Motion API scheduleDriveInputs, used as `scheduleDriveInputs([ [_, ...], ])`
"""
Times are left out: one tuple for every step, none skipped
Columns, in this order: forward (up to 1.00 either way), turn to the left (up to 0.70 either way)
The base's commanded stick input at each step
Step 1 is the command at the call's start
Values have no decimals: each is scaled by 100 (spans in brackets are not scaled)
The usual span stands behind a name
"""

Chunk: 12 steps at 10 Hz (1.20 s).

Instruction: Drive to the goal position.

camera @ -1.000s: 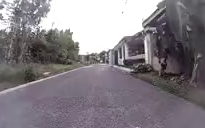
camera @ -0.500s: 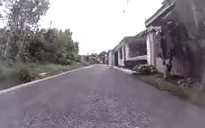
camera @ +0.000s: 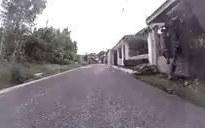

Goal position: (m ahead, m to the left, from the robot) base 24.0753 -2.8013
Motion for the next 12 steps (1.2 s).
scheduleDriveInputs([
  [70, 0],
  [70, 0],
  [70, 0],
  [70, 0],
  [70, 0],
  [70, 0],
  [70, 0],
  [70, 0],
  [70, 0],
  [70, 0],
  [70, 0],
  [70, 0],
])
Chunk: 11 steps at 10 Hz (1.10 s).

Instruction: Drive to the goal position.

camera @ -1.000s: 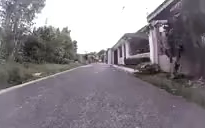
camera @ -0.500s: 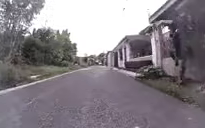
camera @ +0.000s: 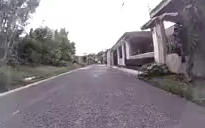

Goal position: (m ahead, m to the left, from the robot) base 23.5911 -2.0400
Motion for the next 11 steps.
scheduleDriveInputs([
  [70, 0],
  [70, 0],
  [70, 0],
  [70, 0],
  [70, 0],
  [70, 0],
  [70, 0],
  [70, 0],
  [70, 0],
  [70, 0],
  [70, 0],
])
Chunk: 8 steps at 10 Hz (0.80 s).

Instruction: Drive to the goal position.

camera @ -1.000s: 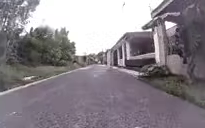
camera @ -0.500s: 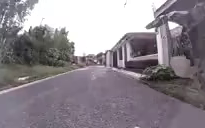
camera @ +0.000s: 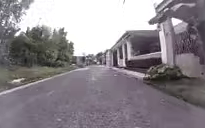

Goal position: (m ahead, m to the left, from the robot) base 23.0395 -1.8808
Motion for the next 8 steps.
scheduleDriveInputs([
  [70, 0],
  [70, 0],
  [70, 0],
  [70, 0],
  [70, 0],
  [70, 0],
  [70, 0],
  [70, 0],
])
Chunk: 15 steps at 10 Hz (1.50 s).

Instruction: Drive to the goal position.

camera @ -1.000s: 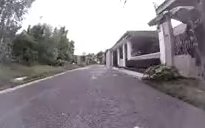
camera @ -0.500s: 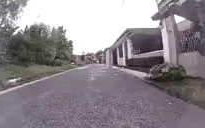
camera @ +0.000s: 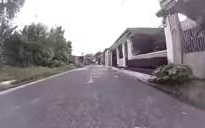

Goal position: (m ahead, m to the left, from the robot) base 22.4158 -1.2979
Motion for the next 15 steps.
scheduleDriveInputs([
  [70, 0],
  [70, 0],
  [70, 0],
  [70, 0],
  [70, 0],
  [70, 0],
  [70, 0],
  [70, 0],
  [70, 0],
  [70, 0],
  [70, 0],
  [70, 0],
  [70, 0],
  [70, 0],
  [70, 0],
])
